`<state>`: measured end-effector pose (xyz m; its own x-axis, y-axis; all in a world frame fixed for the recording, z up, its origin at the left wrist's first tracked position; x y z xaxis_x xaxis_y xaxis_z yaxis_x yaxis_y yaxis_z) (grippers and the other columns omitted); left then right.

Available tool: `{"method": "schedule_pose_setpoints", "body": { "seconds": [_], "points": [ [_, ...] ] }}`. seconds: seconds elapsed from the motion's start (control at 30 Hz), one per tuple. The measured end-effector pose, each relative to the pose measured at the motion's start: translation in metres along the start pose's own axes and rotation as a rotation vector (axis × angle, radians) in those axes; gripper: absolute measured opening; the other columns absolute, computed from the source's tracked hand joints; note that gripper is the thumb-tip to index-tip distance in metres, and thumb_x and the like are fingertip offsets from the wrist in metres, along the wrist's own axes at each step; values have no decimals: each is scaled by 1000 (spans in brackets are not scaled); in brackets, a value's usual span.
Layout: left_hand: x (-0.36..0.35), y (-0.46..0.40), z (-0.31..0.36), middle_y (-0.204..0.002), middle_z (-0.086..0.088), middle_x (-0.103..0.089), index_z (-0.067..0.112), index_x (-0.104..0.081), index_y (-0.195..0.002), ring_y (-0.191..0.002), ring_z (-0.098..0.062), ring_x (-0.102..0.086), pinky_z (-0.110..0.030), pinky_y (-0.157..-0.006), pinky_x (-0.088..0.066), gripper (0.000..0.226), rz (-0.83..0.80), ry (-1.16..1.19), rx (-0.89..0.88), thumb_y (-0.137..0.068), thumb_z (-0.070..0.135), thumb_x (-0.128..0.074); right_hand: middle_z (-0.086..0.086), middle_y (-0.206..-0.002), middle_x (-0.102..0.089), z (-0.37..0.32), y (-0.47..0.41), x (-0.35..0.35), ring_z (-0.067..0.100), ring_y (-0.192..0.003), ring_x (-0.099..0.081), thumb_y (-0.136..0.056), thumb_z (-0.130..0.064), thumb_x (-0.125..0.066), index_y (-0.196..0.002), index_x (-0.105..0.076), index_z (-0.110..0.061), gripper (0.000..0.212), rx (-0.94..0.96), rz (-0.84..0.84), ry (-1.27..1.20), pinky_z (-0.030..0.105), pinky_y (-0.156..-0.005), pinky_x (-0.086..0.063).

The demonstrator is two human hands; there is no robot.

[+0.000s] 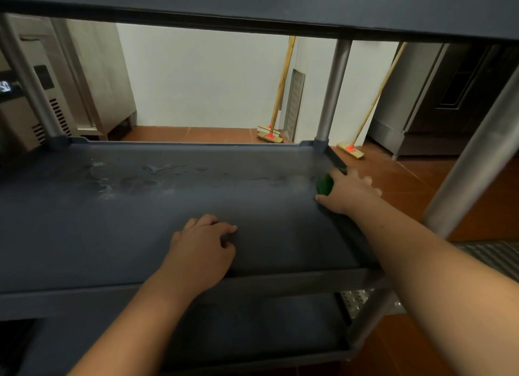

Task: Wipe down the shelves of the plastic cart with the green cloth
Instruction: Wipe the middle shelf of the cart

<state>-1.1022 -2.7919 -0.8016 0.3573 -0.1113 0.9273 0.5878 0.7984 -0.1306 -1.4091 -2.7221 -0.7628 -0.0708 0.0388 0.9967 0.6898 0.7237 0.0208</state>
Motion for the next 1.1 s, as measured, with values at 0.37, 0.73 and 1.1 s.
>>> {"method": "schedule_pose_setpoints", "body": {
  "seconds": [0.37, 0.73, 1.1],
  "points": [
    [11, -10, 111, -118, 4, -61, 32, -55, -127, -109, -21, -53, -40, -91, -48, 46, 157, 47, -351, -82, 27, -47, 8, -139, -43, 9, -2, 1, 37, -115, -48, -86, -35, -67, -139, -41, -33, 59, -20, 221, -217, 51, -93, -49],
    [-4, -62, 175, -121, 7, -55, 31, -53, -127, -112, -16, -49, -34, -89, -47, 37, 49, 108, -389, -90, 27, -51, -2, -104, -52, 17, -28, 29, 23, -94, -61, -95, -31, -56, -136, -42, -23, 44, -108, 377, -810, 27, -75, -43],
    [-31, -61, 140, -123, 1, -55, 28, -53, -128, -115, -20, -48, -36, -96, -45, 38, -99, 24, -321, -91, 33, -48, 8, -157, -31, 14, -43, 28, 37, -137, -36, -102, -45, -30, -145, -35, -39, 43, -76, 575, -484, 53, -107, -35]
  ]
}}
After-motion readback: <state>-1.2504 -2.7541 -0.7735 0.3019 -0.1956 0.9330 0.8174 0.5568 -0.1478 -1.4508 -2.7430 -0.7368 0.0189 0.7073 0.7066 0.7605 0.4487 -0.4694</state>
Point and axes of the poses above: each hand's wrist, its own y-axis away from the middle knuckle, its own x-axis out of the back of the hand, z = x × y, the point moved 8 cm from there along -y, towards the middle knuckle
